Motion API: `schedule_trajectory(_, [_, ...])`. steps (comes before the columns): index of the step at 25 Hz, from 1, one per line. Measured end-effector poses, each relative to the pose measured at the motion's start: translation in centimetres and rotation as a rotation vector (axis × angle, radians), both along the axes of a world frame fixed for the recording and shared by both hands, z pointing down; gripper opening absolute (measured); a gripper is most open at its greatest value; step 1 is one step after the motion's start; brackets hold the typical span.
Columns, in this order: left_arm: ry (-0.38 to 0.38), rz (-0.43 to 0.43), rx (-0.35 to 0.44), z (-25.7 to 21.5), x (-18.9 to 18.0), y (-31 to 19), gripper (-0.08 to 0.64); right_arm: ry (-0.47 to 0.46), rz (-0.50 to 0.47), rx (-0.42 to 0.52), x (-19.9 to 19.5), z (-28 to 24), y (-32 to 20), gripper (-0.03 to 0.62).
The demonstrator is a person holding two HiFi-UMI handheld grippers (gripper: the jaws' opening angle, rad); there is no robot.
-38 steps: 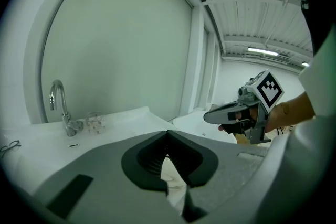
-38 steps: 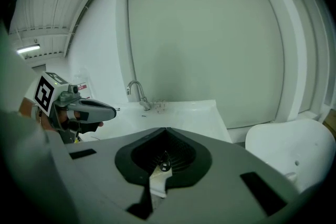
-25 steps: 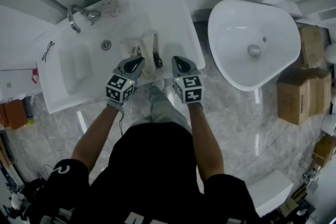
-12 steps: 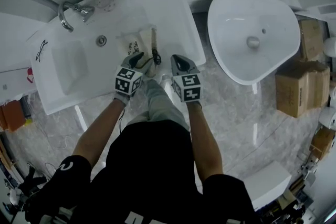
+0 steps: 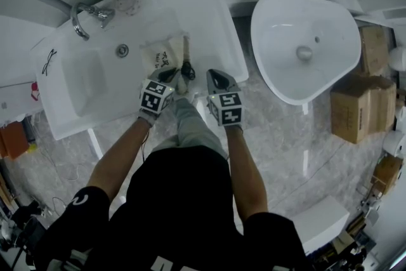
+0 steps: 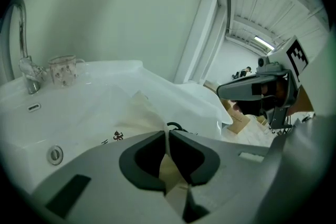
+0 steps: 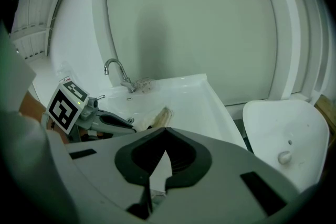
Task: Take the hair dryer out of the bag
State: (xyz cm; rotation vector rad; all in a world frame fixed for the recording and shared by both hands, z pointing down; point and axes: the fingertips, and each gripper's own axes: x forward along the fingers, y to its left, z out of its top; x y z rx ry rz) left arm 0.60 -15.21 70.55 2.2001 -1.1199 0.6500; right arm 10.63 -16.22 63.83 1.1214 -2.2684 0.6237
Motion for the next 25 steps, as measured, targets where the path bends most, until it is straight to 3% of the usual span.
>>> schedule_trajectory(9, [0.056, -0.145, 0.030, -3.2, -5.6, -0.4, 0.023, 0.009, -0.137, 0.003, -3.2, 0.2, -1.3, -0.003])
schedule_trajectory(18, [0.128, -0.177, 0.022, -2.3, -7.5, 0.3, 0.023, 0.080, -0.536, -0.010, -9.8, 3.4, -1.7, -0.002])
schedule_trajectory(20, [0.156, -0.190, 0.026, -2.4, -7.9, 0.3, 0.023, 0.117, -0.623, -0.029, -11.0, 5.0, -1.5, 0.044])
schedule_trajectory(25, [0.192, -0.220, 0.032, -2.0, -9.8, -0.1, 0.021, 0.153, -0.724, -0.068, -14.2, 8.0, -1.4, 0.063])
